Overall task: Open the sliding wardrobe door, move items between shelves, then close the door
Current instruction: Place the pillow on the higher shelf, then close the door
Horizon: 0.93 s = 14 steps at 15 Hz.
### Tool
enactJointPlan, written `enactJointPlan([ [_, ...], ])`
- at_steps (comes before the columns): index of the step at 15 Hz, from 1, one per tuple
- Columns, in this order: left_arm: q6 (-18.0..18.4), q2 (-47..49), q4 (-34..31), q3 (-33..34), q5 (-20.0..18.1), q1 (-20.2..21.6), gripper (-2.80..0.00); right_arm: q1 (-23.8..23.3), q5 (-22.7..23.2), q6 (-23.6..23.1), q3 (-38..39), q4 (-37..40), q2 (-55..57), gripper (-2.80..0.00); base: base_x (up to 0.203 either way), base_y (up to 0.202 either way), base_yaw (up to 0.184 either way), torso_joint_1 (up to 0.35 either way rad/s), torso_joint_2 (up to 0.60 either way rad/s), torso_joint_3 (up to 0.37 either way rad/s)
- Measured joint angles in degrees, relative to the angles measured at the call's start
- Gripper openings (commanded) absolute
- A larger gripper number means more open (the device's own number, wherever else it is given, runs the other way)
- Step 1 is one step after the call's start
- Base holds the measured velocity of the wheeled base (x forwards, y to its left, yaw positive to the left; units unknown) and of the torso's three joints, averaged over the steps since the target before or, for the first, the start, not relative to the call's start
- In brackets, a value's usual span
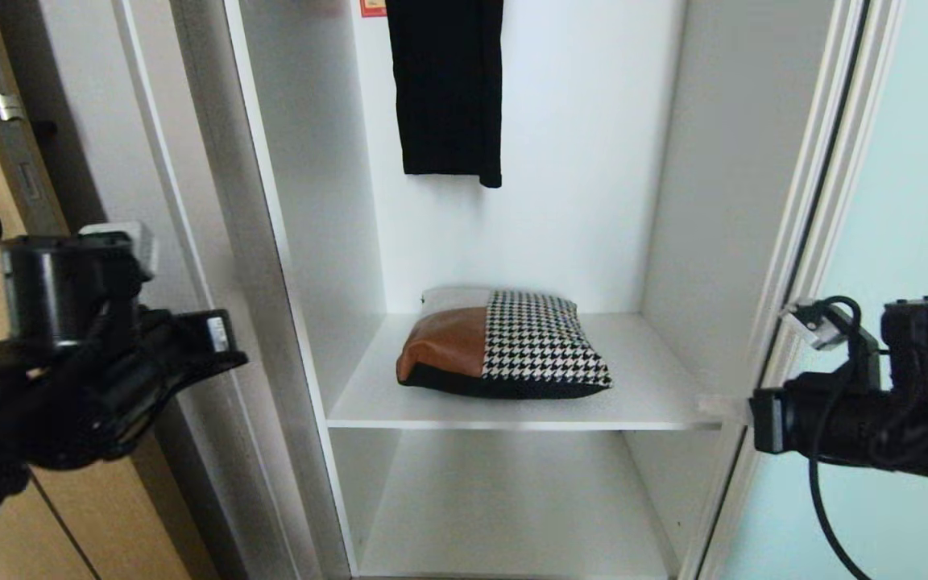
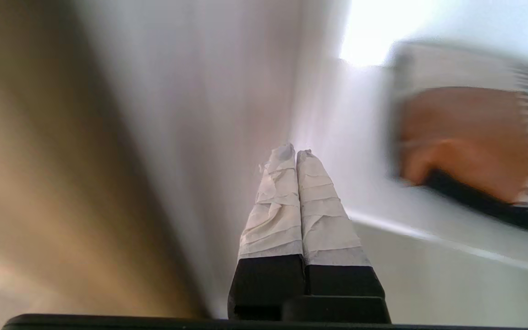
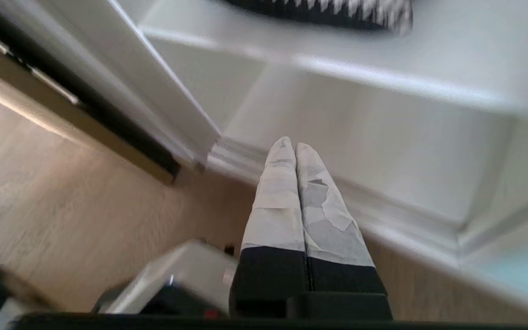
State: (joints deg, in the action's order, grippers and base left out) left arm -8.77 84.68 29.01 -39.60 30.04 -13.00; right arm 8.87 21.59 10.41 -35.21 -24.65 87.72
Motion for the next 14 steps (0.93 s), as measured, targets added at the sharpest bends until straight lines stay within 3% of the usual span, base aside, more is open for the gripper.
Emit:
enactJointPlan([
  [3,0.17,-11.61,-0.21,10.34,4.10,4.33,-2.80,-0.22,-0.99,0.17,10.05,0.93,-9.77,-2.80,0.000,0.000,0.000,0.000,0.00,0.000],
  [7,2.23,-27.84,-0.41,22.14,5.84,10.00,-2.80,-0.97,-1.85,0.24,18.99,3.43,-22.46,-2.80,0.000,0.000,0.000,0.000,0.00,0.000],
  [14,5.66,-53.34,-5.71,34.60,5.98,13.04,-2.80,-1.44,-2.14,0.28,19.81,22.84,-44.75,-2.80,0.000,0.000,0.000,0.000,0.00,0.000],
])
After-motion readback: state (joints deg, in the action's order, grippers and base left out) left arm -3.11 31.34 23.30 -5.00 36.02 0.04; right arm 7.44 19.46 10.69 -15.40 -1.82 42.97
